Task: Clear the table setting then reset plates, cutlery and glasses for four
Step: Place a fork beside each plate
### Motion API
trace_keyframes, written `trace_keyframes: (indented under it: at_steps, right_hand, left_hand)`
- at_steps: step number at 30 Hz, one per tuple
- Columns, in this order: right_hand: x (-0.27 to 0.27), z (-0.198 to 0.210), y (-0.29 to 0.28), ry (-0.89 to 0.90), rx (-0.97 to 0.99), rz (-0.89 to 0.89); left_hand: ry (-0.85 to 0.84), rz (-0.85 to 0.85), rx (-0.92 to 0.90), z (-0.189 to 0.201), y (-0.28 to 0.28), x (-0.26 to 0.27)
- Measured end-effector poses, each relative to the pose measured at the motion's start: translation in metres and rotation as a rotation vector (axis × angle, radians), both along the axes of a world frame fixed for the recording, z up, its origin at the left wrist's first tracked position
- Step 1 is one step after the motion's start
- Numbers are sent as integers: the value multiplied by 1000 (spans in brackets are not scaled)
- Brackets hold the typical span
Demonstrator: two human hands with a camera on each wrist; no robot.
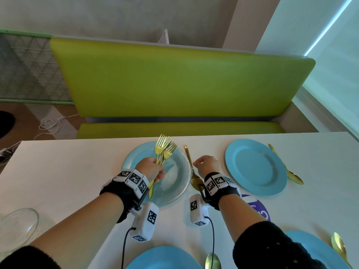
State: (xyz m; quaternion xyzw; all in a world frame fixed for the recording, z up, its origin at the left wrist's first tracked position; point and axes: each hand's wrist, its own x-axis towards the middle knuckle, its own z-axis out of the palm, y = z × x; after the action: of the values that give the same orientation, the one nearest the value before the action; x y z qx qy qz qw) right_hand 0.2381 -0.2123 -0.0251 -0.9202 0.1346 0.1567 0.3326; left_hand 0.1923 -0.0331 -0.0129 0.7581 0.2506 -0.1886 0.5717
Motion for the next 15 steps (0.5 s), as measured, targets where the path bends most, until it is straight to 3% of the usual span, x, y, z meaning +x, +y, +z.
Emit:
trace_keyframes:
  at_steps: [8,15]
  right_hand:
    - [-25,26,20,-221,-72,499]
    - [-34,29,7,-276,-189,687]
  left_hand:
    - [21,-111,-6,7,-20,-5]
    - [25,-250,5,11,-34,-10]
